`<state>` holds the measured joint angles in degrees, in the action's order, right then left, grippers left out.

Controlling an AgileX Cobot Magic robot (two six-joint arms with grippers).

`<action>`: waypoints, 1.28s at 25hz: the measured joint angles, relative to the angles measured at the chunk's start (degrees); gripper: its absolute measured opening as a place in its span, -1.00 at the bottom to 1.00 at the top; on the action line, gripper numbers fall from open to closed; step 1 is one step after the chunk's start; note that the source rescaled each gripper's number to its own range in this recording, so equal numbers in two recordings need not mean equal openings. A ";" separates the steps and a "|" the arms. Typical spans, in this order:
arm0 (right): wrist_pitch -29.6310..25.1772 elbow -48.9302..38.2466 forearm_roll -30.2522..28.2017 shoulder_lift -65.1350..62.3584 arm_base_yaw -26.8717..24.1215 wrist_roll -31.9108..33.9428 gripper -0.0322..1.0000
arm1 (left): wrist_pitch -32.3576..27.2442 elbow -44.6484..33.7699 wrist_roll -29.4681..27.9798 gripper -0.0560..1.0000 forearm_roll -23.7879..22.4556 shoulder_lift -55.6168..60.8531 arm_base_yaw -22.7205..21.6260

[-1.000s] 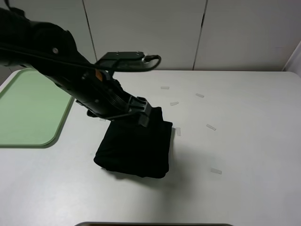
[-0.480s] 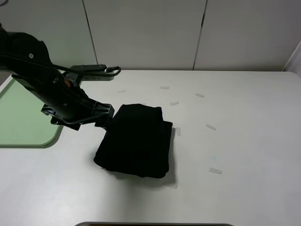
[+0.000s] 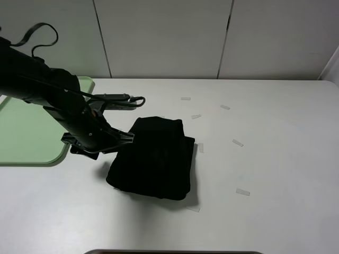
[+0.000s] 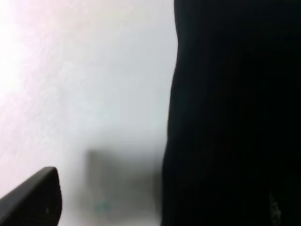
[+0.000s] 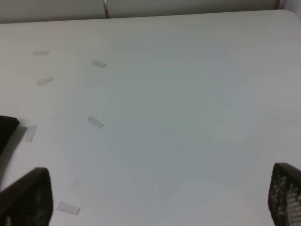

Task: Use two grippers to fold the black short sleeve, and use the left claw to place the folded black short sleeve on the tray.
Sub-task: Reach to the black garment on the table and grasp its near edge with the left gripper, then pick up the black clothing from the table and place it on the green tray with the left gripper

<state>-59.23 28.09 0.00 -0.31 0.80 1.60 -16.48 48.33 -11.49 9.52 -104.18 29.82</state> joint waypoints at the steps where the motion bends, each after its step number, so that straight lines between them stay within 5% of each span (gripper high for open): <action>1: 0.00 0.00 0.00 0.00 0.00 0.00 1.00 | 1.20 0.00 0.00 0.71 0.11 -0.63 0.51; 11: 0.00 0.00 0.00 0.00 0.00 0.00 1.00 | 8.40 0.00 -0.57 0.66 1.50 -2.92 4.71; 21: 0.00 0.00 0.00 0.00 0.00 0.00 1.00 | 11.22 0.00 -0.62 -0.17 2.27 -3.10 5.62; 26: 0.00 0.00 0.00 0.00 0.00 0.00 1.00 | 11.49 0.00 -0.56 -0.74 2.46 -3.16 5.62; 32: 0.00 0.00 0.00 0.00 0.00 0.00 1.00 | 11.46 0.00 0.34 -0.74 2.46 -3.09 5.43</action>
<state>-59.23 28.09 0.00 -0.31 0.80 1.60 -5.01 48.33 -11.15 11.98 -107.28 35.25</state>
